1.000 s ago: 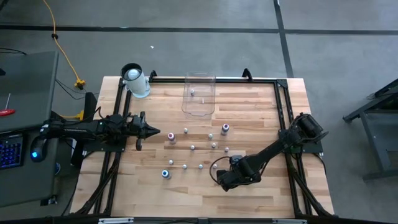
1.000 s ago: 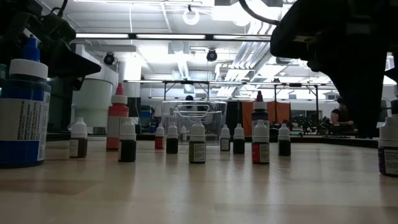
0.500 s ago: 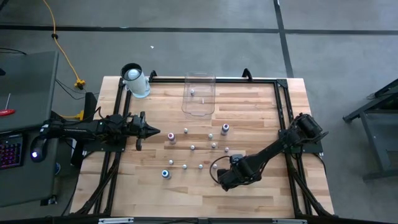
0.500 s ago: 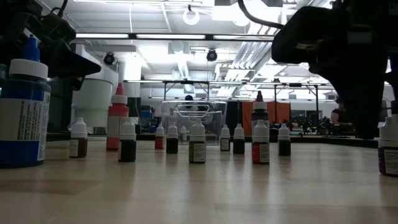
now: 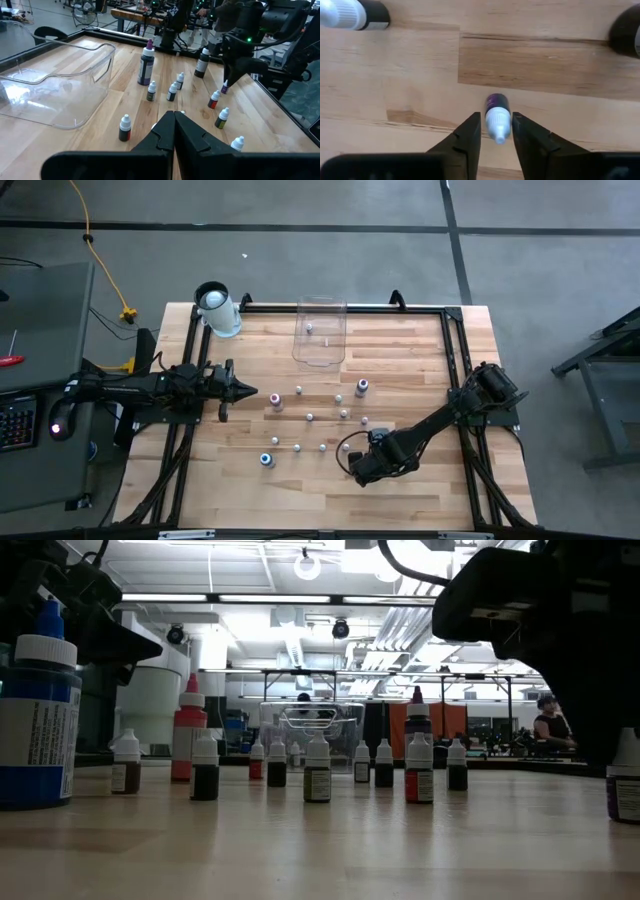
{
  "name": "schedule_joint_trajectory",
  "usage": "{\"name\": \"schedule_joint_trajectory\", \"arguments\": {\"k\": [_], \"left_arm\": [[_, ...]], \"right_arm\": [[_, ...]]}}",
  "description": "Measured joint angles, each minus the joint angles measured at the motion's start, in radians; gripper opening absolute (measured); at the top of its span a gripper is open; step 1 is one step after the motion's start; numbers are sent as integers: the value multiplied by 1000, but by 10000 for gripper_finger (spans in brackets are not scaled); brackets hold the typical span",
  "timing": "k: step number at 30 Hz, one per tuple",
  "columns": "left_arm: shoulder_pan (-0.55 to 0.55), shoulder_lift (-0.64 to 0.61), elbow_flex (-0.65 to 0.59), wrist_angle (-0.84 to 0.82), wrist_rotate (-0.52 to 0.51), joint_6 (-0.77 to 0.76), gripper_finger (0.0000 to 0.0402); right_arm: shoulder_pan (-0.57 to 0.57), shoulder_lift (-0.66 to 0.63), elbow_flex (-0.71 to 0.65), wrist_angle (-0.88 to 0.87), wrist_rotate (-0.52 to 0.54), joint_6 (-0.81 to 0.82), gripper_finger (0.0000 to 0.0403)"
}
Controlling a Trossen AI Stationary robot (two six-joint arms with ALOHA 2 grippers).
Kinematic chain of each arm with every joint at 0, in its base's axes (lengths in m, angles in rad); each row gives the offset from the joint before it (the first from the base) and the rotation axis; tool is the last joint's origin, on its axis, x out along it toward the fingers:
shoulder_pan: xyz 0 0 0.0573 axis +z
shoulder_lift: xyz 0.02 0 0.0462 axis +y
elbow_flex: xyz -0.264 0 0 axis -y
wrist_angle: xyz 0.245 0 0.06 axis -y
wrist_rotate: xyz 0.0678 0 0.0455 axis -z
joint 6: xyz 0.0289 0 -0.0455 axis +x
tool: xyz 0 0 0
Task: Pick & Place food coloring
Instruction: Put the small violet food coloring bottle into the container
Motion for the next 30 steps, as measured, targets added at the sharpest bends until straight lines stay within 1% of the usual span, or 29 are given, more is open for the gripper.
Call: {"name": "schedule_joint_trajectory", "arguments": {"k": [3,12,23,27,30], "left_arm": [[0,0,0,0,0,0,1],[0,0,0,0,0,0,1],[0,0,0,0,0,0,1],[0,0,0,0,0,0,1],[0,0,0,0,0,0,1]], "right_arm": [[0,0,0,0,-18,-13,86],[0,0,0,0,-21,-16,56],[0,-2,5,23,-39,-23,48],[0,-2,38,11,-31,-24,46],[0,-3,85,-41,-23,-31,47]]}}
